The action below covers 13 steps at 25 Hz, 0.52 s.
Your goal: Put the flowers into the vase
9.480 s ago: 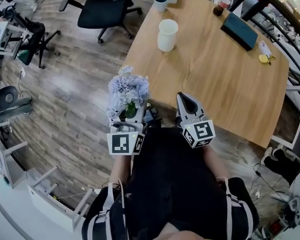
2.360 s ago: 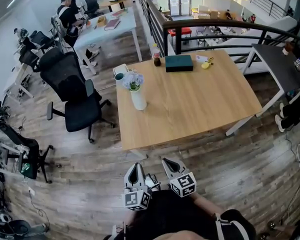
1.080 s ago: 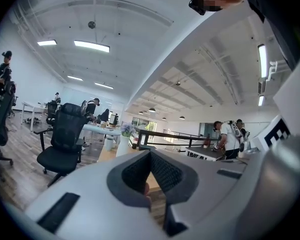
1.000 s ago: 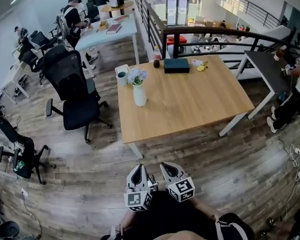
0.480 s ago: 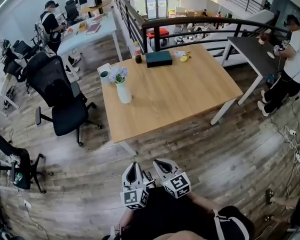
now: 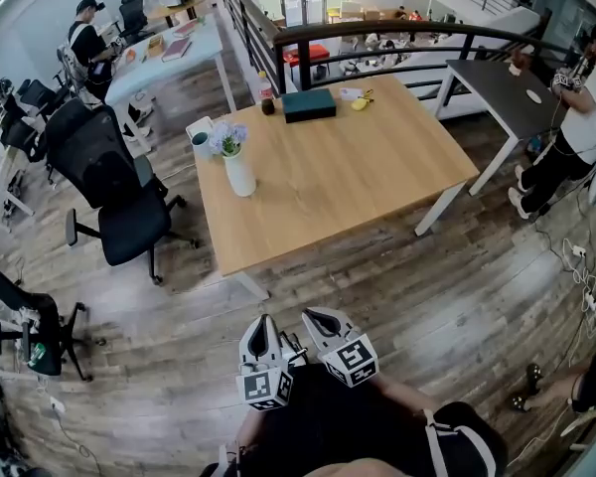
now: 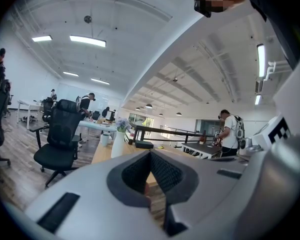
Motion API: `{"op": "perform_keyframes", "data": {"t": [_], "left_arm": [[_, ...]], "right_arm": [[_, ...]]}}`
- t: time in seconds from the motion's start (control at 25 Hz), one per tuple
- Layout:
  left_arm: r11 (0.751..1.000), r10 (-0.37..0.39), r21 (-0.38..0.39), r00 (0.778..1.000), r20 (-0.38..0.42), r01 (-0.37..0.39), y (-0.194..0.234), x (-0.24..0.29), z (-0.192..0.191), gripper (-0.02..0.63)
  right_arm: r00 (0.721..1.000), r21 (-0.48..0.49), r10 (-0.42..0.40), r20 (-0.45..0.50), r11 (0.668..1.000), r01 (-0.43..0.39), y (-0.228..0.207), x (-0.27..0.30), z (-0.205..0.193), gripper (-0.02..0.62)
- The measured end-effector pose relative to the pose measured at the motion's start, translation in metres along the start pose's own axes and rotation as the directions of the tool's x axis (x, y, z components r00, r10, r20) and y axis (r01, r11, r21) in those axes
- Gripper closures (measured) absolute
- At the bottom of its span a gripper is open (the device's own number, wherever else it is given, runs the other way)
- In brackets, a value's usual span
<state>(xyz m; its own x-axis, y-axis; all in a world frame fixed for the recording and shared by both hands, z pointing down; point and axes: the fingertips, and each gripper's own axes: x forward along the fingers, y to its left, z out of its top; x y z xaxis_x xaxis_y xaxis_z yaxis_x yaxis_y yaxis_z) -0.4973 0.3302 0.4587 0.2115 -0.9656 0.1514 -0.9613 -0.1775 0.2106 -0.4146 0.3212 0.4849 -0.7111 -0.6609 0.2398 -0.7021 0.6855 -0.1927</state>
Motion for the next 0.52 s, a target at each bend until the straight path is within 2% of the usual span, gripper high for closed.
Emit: {"op": "perform_keyframes", "data": {"t": [0.52], "left_arm": [[1.000, -0.001, -0.018, 1.000, -0.001, 0.001, -0.0002, 0.0012, -0.0029, 0.558]], "right_arm": [[1.000, 0.011, -0.011, 0.001, 1.000, 0.011, -0.0043, -0.0021, -0.0041, 0.578]]}}
